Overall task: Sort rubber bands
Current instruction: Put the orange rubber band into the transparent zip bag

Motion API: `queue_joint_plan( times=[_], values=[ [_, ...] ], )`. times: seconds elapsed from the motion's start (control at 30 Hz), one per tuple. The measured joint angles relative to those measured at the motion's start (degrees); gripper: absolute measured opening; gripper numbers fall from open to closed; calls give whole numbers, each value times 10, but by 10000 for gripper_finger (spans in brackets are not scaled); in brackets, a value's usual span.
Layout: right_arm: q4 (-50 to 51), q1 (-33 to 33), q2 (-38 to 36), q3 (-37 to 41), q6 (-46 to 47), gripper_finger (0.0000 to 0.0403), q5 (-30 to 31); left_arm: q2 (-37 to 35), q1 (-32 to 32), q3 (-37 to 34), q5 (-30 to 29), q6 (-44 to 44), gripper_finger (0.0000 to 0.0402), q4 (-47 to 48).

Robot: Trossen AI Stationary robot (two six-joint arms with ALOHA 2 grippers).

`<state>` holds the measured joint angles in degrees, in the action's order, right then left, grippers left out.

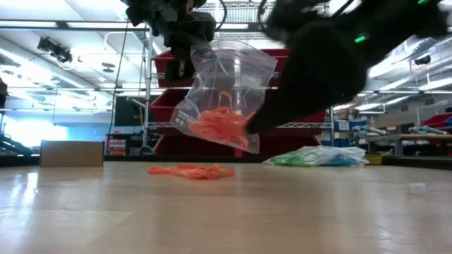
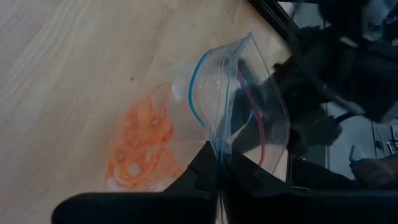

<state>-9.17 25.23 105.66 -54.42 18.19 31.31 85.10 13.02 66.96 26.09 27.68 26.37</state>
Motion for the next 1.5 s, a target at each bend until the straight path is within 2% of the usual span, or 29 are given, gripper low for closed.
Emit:
queue_joint_plan(
  times=[0.2,0.4,0.5,0.7,1.1,1.37,1.5],
  values=[
    [-53,-52,57,0,15,134,-88,0,0,0,0,0,17,0],
    [-132,-66,78,0,5,134,-116,0,0,0,-3,-2,17,0],
    [-157,-69,77,-1,-7,134,-116,0,0,0,-6,-3,17,0],
    [-111,-82,77,0,2,118,-109,0,0,0,-8,-3,17,0],
    [-118,-82,77,0,2,90,-104,0,0,0,-7,0,17,-3],
    [-162,-84,123,-12,-2,86,-117,0,0,0,-7,11,17,-5],
    [-160,-78,120,-17,-29,60,-91,0,0,0,-7,11,17,1]
  ],
)
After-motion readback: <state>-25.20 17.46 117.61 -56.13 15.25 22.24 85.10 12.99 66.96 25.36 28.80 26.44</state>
